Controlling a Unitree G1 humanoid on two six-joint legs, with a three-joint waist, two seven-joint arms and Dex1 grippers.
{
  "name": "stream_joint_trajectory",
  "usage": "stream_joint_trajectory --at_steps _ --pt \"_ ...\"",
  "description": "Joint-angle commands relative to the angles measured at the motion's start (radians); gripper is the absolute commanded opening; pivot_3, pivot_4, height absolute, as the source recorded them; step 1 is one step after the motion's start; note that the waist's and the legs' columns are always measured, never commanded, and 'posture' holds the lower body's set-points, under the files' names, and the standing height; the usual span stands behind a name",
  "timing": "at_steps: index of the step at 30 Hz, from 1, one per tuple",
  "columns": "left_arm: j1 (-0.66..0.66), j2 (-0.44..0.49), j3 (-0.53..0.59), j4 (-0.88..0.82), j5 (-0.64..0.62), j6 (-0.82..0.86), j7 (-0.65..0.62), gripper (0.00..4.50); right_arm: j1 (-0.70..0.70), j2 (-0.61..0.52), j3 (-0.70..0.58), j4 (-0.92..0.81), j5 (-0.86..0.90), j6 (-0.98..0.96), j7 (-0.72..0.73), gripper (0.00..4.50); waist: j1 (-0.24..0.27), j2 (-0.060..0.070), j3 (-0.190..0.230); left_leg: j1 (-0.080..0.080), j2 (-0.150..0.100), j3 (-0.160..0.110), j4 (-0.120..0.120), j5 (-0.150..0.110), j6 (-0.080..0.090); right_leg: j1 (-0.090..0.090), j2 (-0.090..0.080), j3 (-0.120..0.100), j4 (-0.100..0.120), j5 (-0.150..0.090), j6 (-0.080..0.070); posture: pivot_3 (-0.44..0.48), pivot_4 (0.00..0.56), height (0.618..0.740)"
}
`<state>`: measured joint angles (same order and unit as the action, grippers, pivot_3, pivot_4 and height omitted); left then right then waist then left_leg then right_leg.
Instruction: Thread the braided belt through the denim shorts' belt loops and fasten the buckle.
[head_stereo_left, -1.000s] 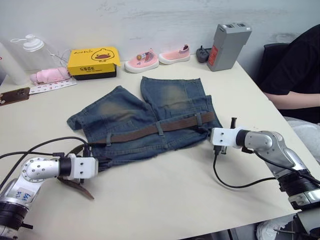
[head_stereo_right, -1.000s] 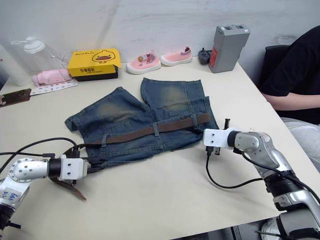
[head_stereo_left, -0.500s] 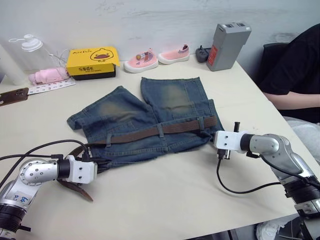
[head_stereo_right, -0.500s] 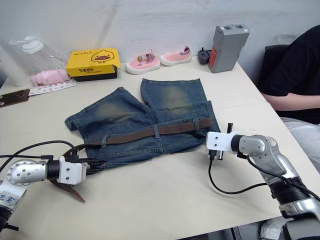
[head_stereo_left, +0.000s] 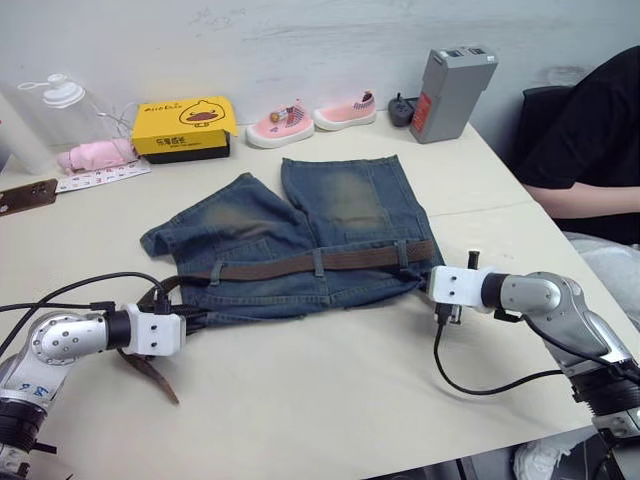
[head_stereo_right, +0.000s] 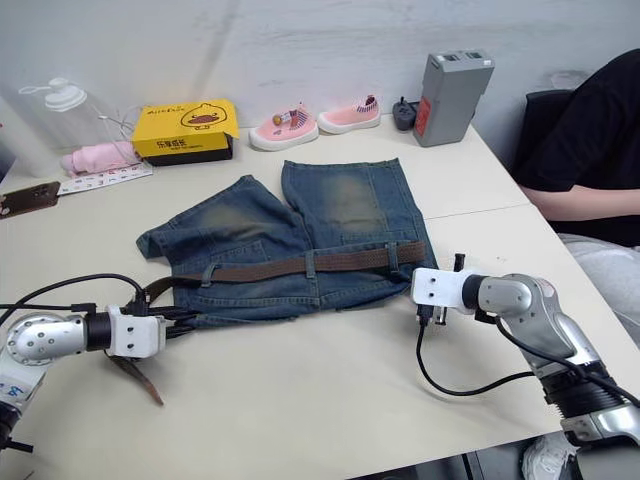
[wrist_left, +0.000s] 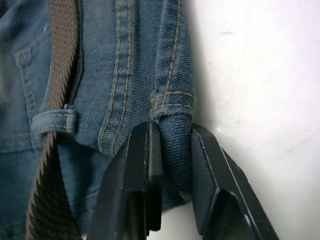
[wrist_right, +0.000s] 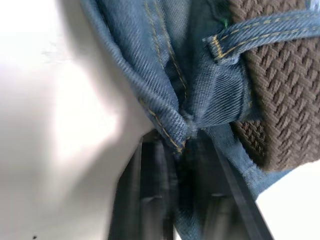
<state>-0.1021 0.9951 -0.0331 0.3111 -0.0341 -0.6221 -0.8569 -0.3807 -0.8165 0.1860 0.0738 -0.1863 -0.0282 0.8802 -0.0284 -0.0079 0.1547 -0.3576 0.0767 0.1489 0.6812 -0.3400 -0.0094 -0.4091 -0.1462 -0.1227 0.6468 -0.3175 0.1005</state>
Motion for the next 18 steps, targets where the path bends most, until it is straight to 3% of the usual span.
stream_joint_trajectory --at_steps 1,2,4,6,7,11,15,18 --pt "0.079 0.007 0.021 -0.1 -0.08 0.126 -0.06 2.31 0.034 0.005 -0.013 -0.006 0.053 0.083 0.051 2.76 0.0 0.0 0.0 0.0 0.0 0.0 0.0 0.0 0.0 0.0 0.0 0.0 0.0 0.0 0.0 0.0 0.15 0.703" --pt "0.101 0.014 0.034 -0.139 -0.095 0.157 -0.065 2.62 0.033 0.001 -0.028 -0.023 0.076 0.105 0.064 3.05 0.0 0.0 0.0 0.0 0.001 0.001 0.0 0.0 -0.001 0.0 0.0 -0.001 -0.001 0.0 0.0 0.0 0.15 0.703" --pt "0.145 0.033 0.067 -0.207 -0.102 0.198 -0.068 3.5 0.031 -0.008 -0.061 -0.064 0.129 0.155 0.093 4.03 0.0 0.0 0.0 -0.001 0.001 0.002 0.0 -0.002 -0.002 0.0 0.0 -0.003 -0.003 0.0 0.0 0.0 0.15 0.703" --pt "0.197 0.055 0.112 -0.285 -0.139 0.264 -0.083 4.05 0.029 -0.015 -0.101 -0.115 0.194 0.221 0.127 4.5 0.0 0.0 0.0 -0.002 0.002 0.003 0.0 -0.004 -0.001 -0.001 0.0 -0.008 -0.003 0.0 0.0 0.0 0.15 0.703" --pt "0.223 0.063 0.137 -0.327 -0.173 0.308 -0.094 4.47 0.027 -0.02 -0.116 -0.138 0.219 0.247 0.141 4.5 0.0 0.0 0.001 -0.004 0.002 0.003 0.0 -0.005 0.0 -0.002 0.0 -0.009 -0.003 0.0 0.0 0.0 0.15 0.703" --pt "0.282 0.068 0.25 -0.468 -0.333 0.525 -0.107 4.47 -0.011 0.008 -0.201 -0.208 0.343 0.353 0.136 4.5 -0.001 -0.001 0.009 -0.014 -0.003 0.006 0.002 -0.007 0.001 -0.01 -0.001 -0.01 -0.003 0.0 0.0 0.0 0.15 0.703" --pt "0.286 0.006 0.327 -0.552 -0.476 0.732 -0.046 4.47 -0.072 0.101 -0.253 -0.181 0.43 0.481 0.047 4.5 0.0 -0.002 0.018 -0.014 -0.003 0.006 0.004 -0.006 0.0 -0.01 -0.001 -0.01 -0.004 0.001 0.001 0.0 0.15 0.703" --pt "0.235 -0.067 0.371 -0.579 -0.568 0.846 0.046 4.47 -0.092 0.144 -0.249 -0.147 0.416 0.466 -0.004 4.5 0.0 -0.002 0.019 -0.013 -0.002 0.005 0.003 -0.005 0.0 -0.01 -0.001 -0.01 -0.004 0.001 0.001 0.0 0.15 0.703"
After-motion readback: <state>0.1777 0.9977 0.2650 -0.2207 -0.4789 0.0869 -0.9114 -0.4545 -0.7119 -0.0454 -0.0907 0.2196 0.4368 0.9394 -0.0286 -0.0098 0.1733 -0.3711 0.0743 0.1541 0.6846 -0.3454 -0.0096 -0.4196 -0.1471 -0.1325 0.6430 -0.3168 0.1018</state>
